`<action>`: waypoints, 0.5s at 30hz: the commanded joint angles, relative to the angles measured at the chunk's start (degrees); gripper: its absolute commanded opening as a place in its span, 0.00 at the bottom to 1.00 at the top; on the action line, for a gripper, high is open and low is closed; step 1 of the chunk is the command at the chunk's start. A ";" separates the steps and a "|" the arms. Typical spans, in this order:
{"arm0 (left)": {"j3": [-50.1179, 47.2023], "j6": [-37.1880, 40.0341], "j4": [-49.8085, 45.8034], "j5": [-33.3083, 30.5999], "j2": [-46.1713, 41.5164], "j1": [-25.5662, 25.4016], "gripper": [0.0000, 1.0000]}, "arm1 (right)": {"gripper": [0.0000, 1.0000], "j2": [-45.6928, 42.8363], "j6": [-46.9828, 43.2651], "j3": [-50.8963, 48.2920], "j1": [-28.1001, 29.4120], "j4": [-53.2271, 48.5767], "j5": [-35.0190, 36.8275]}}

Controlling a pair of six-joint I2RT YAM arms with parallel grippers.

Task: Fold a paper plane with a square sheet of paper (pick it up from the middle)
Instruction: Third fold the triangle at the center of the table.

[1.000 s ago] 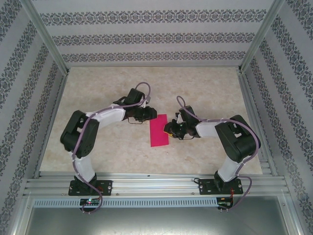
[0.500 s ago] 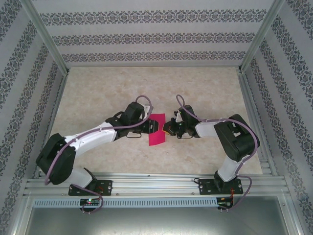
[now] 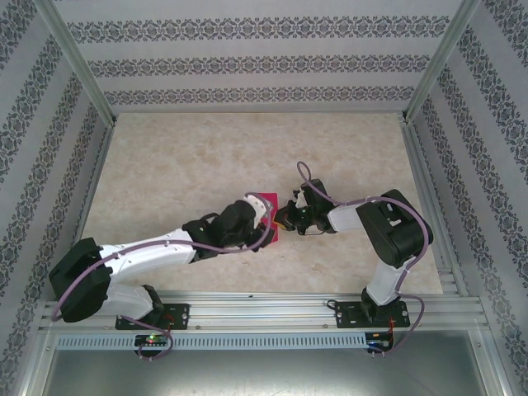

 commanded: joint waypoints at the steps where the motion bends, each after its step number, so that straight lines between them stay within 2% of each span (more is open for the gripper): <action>1: -1.41 9.38 1.78 -4.92 2.62 -3.07 0.45 | 0.05 -0.87 1.28 -0.60 -0.16 0.34 -1.22; 8: 5.95 12.34 -7.94 -6.42 11.28 -6.56 0.47 | 0.06 -2.09 0.92 0.59 -0.32 -2.44 -1.24; 15: 8.32 13.65 -7.57 -8.77 16.65 -7.82 0.50 | 0.06 -2.59 0.10 0.85 -0.33 -4.03 -1.11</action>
